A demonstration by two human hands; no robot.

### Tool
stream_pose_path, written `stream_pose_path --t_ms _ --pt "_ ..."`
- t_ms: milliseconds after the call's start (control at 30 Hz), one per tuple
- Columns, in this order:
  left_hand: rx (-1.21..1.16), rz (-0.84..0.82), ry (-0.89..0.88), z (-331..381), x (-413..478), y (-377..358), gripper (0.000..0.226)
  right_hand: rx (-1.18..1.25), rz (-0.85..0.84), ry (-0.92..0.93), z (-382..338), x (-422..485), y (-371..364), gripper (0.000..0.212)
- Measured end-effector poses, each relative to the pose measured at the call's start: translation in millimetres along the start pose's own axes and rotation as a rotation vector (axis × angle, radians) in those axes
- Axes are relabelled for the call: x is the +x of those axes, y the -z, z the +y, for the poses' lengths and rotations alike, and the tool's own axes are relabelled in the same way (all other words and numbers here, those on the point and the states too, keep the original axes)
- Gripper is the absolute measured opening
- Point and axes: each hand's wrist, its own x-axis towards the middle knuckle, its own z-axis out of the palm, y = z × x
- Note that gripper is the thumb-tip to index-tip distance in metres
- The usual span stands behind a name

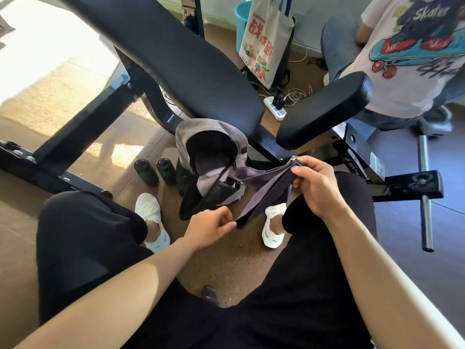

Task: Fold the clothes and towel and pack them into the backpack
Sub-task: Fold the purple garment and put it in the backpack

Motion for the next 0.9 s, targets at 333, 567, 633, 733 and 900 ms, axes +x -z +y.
stream_pose_path --t_ms 333,567,633,733,900 --pt "-0.027 0.196 -0.094 30.9 4.5 -18.3 0.041 -0.018 -0.085 0.024 -13.1 -18.0 -26.0 0.006" --pt "-0.319 0.335 -0.139 17.1 -5.9 -2.1 0.035 -0.040 -0.133 0.055 -27.2 -23.0 -28.2 0.003" --pt "-0.303 0.344 -0.115 14.6 -6.9 2.1 0.046 -0.020 -0.132 0.062 -32.8 -23.5 -29.5 0.003" --pt "-0.194 0.261 -0.158 14.3 -4.4 2.8 0.075 0.001 -0.137 0.063 -39.9 -22.7 -30.4 0.001" --pt "0.036 0.271 -0.234 20.0 -0.5 -6.2 0.077 -0.046 -0.142 0.091 -46.8 -22.6 -29.6 0.004"
